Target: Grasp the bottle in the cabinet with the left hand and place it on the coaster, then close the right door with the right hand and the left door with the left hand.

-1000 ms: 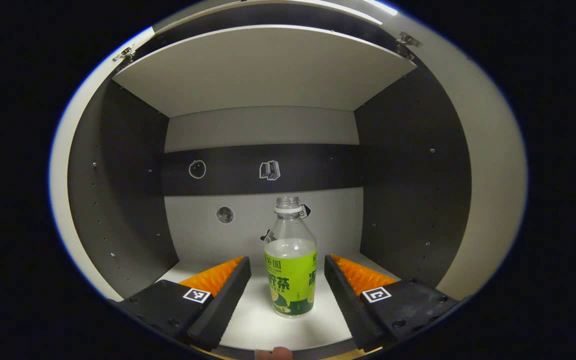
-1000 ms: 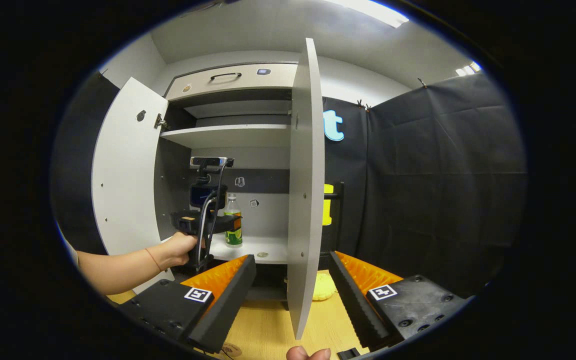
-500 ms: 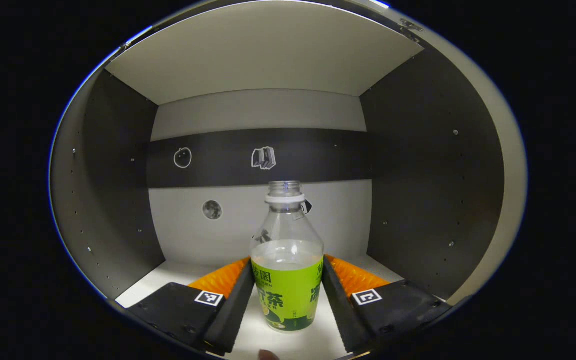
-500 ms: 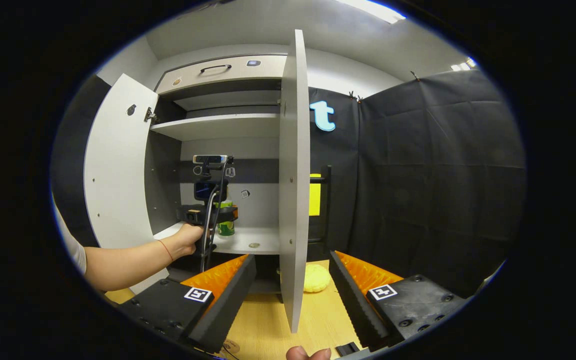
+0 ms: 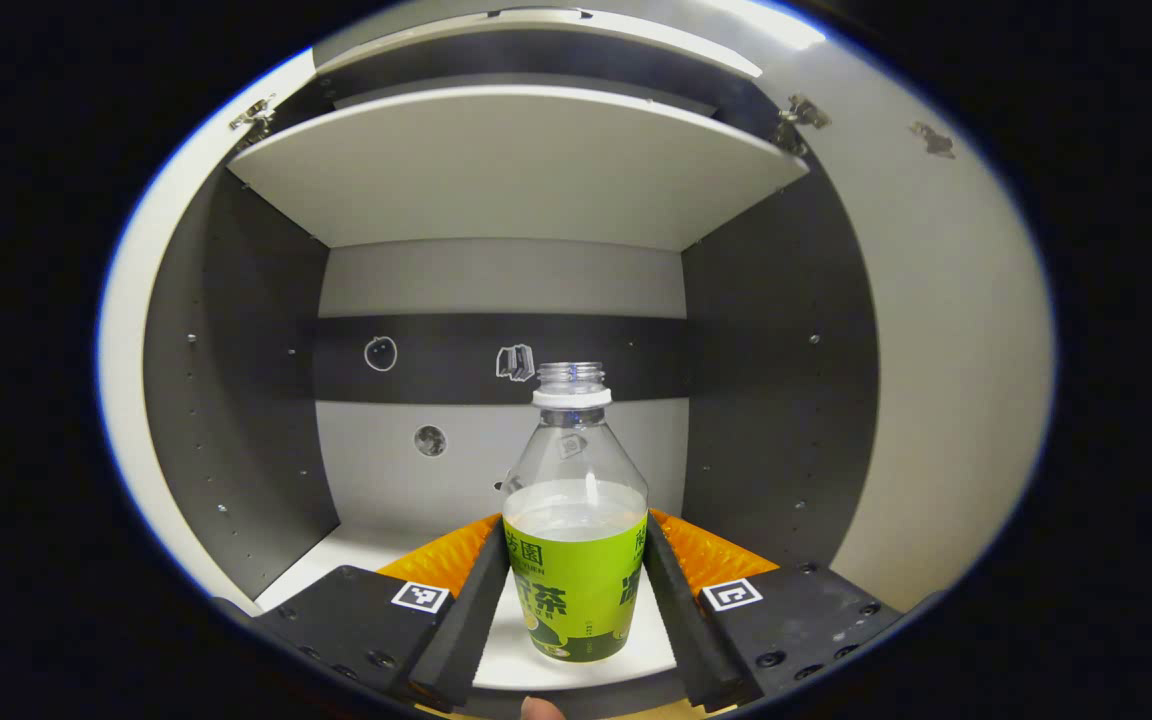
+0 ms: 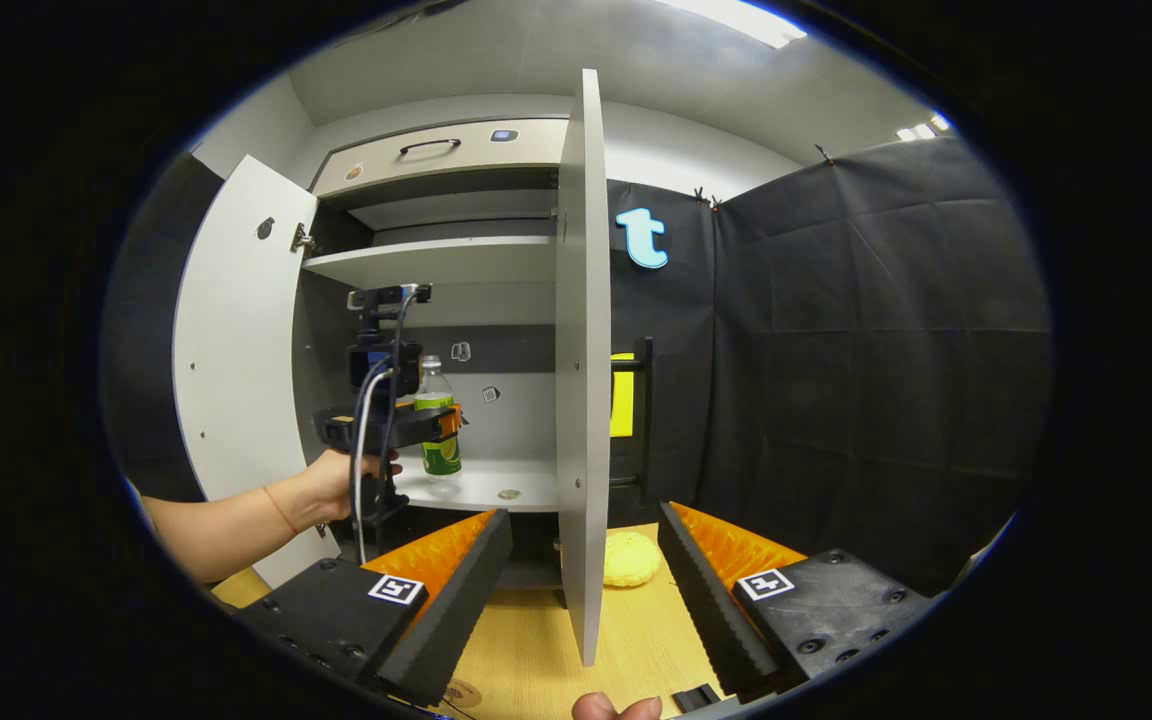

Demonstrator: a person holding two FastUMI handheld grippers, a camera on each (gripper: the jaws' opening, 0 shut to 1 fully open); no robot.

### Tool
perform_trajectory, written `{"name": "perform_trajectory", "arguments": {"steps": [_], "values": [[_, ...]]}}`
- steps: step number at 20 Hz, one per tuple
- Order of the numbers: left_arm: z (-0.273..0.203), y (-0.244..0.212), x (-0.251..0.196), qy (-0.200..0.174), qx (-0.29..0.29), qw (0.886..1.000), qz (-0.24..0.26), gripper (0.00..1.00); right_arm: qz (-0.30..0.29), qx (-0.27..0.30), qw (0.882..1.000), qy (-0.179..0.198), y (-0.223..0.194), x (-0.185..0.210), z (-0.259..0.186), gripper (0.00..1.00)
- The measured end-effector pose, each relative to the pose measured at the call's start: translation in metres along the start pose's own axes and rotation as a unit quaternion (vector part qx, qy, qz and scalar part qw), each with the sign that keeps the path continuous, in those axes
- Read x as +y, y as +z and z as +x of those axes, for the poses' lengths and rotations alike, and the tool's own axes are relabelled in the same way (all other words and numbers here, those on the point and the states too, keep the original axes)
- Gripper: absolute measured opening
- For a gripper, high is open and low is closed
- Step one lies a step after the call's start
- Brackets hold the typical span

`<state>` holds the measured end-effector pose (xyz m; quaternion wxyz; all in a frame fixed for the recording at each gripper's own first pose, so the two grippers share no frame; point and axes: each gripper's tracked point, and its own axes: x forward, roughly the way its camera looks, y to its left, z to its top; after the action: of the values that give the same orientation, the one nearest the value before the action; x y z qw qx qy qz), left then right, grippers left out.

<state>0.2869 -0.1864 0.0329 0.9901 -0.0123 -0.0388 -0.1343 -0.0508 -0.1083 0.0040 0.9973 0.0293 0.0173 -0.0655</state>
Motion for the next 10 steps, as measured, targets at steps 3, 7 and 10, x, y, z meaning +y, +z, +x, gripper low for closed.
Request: {"name": "perform_trajectory", "arguments": {"steps": [3, 7, 10], "values": [[-0.052, 0.001, 0.003, 0.002, -0.009, 1.000, -0.006, 0.77, 0.005, -0.005, 1.000, 0.010, 0.004, 0.004, -0.005, 0.98], [-0.117, -0.022, 0.001, 0.002, -0.012, 1.000, -0.012, 0.77, 0.001, -0.017, 1.000, 0.018, 0.010, 0.008, -0.011, 0.98], [-0.163, -0.050, -0.004, -0.007, -0.018, 1.000, -0.006, 0.77, 0.003, -0.020, 1.000, 0.021, 0.012, 0.010, -0.014, 0.98]]}}
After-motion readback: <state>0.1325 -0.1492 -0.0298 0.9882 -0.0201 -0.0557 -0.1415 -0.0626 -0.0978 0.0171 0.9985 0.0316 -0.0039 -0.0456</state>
